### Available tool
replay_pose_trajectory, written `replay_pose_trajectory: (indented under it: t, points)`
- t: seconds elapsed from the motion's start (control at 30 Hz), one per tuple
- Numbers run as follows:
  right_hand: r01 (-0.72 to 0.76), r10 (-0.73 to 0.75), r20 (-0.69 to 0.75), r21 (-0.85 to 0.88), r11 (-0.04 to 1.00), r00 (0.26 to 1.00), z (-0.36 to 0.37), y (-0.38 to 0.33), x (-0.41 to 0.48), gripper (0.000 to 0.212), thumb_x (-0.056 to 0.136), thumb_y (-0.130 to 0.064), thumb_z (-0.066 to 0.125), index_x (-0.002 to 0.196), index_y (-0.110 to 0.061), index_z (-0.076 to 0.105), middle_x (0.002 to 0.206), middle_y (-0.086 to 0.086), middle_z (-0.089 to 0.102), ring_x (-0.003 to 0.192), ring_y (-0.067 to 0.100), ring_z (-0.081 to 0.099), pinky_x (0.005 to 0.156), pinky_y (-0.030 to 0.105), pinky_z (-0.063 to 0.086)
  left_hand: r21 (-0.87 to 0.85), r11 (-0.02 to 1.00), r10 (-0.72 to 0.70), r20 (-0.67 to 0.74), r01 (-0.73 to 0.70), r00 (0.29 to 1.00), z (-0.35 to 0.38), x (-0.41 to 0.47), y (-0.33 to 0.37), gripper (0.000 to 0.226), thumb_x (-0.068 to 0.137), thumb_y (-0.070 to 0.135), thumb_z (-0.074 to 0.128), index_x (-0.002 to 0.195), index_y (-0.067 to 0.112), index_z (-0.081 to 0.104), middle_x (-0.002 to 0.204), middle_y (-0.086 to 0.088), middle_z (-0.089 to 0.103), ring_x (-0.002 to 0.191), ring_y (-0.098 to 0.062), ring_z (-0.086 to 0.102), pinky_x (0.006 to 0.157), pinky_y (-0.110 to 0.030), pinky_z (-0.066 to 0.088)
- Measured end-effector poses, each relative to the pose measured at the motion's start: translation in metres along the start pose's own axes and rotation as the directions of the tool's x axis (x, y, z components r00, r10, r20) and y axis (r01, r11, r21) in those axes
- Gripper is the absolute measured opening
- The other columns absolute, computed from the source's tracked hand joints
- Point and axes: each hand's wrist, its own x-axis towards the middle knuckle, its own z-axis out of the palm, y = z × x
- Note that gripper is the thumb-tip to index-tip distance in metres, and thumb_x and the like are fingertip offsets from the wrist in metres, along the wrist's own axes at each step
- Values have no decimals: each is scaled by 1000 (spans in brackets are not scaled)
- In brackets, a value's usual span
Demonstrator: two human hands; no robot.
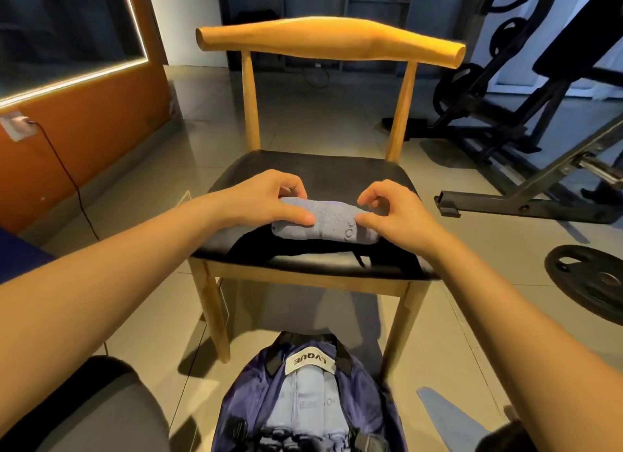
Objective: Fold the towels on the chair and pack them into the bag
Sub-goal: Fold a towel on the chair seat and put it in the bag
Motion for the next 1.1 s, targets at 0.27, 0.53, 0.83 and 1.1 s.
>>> replay_pose_trajectory:
  t: [0.27, 0.53, 0.83, 1.1]
  points:
    - [-306, 5, 651, 349, 886, 759, 6, -51, -81, 74, 82, -39, 82, 145, -28, 45, 134, 4, 64, 119, 19, 66, 104, 40, 53, -65, 969, 244, 374, -237, 895, 21, -52, 50, 25, 85, 28, 82, 105, 15, 73, 98, 0, 74, 93, -21, 70, 80, -37, 58]
    - [-415, 217, 628, 186, 890, 747, 57, -40, -157, 40, 92, -41, 73, 121, -18, 60, 117, 10, 69, 108, 25, 68, 99, 46, 52, -26, 991, 131, 455, -135, 881, 86, -84, 12, 27, 83, 37, 84, 103, 23, 73, 97, 9, 74, 91, -9, 69, 79, -27, 56]
    - [-561, 405, 600, 90, 823, 690, 136, 17, -199, 23, 94, -18, 71, 78, -3, 63, 74, 17, 52, 65, 19, 46, 61, 29, 36, -160, 951, -176, 420, 263, 890, 181, -115, -75, 29, 83, 43, 83, 102, 22, 73, 92, 10, 72, 82, -7, 66, 72, -22, 49]
    - [-452, 466, 638, -200, 869, 613, 241, 76, -251, 48, 89, -12, 65, 60, -15, 27, 60, 6, 23, 57, 21, 23, 60, 35, 21, -32, 546, -830, 115, 837, 546, 307, -212, -170, 46, 76, 57, 79, 83, 16, 60, 88, -8, 69, 80, -28, 65, 65, -31, 45]
